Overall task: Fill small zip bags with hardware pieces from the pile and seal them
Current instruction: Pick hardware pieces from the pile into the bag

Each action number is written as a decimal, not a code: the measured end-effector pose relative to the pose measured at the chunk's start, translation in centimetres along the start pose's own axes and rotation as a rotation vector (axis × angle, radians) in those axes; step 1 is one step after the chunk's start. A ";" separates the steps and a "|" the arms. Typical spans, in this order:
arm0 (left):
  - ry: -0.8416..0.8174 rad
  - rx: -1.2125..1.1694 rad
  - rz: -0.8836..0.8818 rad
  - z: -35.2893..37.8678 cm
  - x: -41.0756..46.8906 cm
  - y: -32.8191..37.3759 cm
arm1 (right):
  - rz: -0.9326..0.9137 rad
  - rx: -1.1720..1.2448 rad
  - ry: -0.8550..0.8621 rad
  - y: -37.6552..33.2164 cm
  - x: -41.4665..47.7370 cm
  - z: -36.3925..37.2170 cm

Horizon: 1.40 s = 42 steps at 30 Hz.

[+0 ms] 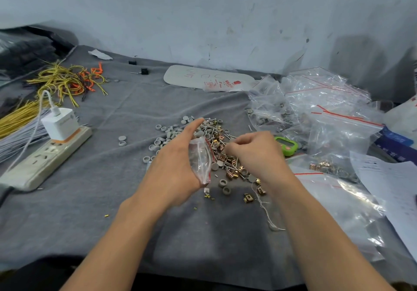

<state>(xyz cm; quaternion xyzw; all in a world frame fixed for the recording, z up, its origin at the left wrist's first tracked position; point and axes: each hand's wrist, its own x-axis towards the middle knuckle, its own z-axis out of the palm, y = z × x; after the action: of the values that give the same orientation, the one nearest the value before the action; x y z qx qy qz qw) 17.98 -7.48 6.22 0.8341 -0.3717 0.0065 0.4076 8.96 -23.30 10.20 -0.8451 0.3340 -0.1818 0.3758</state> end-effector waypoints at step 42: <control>-0.024 0.034 -0.018 0.6 0.0 0.0 | -0.060 -0.903 -0.013 3.4 -0.6 -1.3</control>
<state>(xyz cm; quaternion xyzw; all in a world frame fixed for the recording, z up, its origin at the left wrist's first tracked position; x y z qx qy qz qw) 17.80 -7.83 5.81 0.8443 -0.3689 -0.0008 0.3887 6.33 -25.27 8.44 -0.9348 0.3528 -0.0235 -0.0336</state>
